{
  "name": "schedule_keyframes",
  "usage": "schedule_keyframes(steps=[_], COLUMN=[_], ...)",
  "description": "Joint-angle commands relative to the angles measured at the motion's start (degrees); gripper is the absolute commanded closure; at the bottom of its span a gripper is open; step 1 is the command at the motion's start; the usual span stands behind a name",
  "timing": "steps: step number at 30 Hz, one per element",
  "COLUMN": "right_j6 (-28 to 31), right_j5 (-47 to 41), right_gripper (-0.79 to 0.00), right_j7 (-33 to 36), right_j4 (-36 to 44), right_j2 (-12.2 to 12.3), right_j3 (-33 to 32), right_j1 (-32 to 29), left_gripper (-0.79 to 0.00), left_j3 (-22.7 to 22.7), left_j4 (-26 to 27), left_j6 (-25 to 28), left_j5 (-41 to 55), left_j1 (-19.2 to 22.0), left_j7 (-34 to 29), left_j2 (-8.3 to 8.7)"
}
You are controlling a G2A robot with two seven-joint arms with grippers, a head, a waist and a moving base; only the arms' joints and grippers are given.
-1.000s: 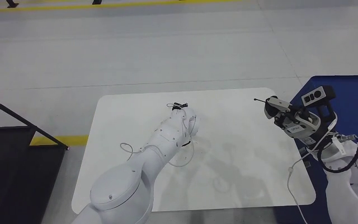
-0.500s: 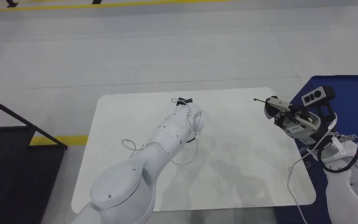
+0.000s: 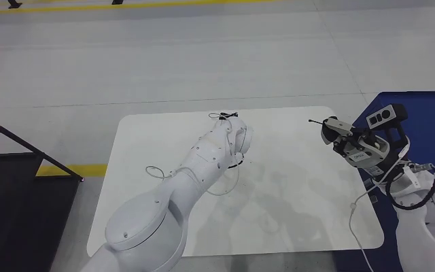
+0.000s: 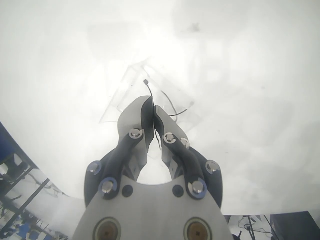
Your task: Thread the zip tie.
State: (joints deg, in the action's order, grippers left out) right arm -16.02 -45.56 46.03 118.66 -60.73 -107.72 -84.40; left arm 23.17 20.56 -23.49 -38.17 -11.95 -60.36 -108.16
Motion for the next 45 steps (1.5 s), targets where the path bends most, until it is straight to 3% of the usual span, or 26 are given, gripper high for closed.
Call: schedule_keyframes(steps=[1, 3, 11, 13, 15, 20, 23, 36, 40, 45], right_j6=[0.0, 0.0, 0.1, 0.3, -1.1, -7.6, -10.6, -11.0, -14.6, -17.2], right_j5=[0.0, 0.0, -0.2, 1.1, 1.3, 1.4, 1.9, 2.1, 4.2, 10.0], right_gripper=[0.000, 0.000, 0.000, 0.000, 0.000, 0.000, 0.000, 0.000, 0.000, 0.000], right_j7=[0.0, 0.0, -0.2, -0.5, -0.8, 1.2, 3.7, 4.4, 5.1, 10.6], right_j4=[0.0, 0.0, 0.2, 0.2, -1.7, -6.4, -7.2, -7.3, -9.4, -16.0], right_j2=[0.0, 0.0, 0.0, 0.1, 0.4, 1.3, 1.9, 2.0, 2.7, 4.3], right_j3=[0.0, 0.0, 0.1, -0.9, -3.2, -9.6, -10.8, -10.6, -9.4, -7.5], right_j1=[0.0, 0.0, -0.1, -0.3, -0.2, 0.4, 0.1, -0.1, 1.5, 5.5], left_gripper=[0.000, 0.000, 0.000, 0.000, 0.000, 0.000, 0.000, 0.000, 0.000, 0.000], left_j3=[2.0, 3.1, 3.1, 3.3, 4.6, 8.3, 8.9, 9.0, 12.0, 14.1], left_j4=[2.9, 6.1, 6.1, 7.1, 9.0, 20.8, 29.1, 29.4, 37.6, 53.5], left_j6=[-1.8, -2.7, -2.7, -2.6, -6.2, -18.5, -21.1, -20.6, -20.5, -22.7], left_j5=[1.0, 0.8, 0.8, 0.3, 0.2, -1.3, -3.8, -3.6, -2.1, -3.5], left_j1=[0.8, 0.2, 0.2, -0.5, -0.9, -6.5, -10.7, -10.9, -14.0, -21.6], left_j7=[3.4, 5.9, 5.9, 8.3, 12.1, 25.0, 26.3, 26.5, 31.4, 37.0], left_j2=[0.87, 1.80, 1.80, 1.89, 2.15, 3.68, 4.90, 4.90, 5.05, 5.80])
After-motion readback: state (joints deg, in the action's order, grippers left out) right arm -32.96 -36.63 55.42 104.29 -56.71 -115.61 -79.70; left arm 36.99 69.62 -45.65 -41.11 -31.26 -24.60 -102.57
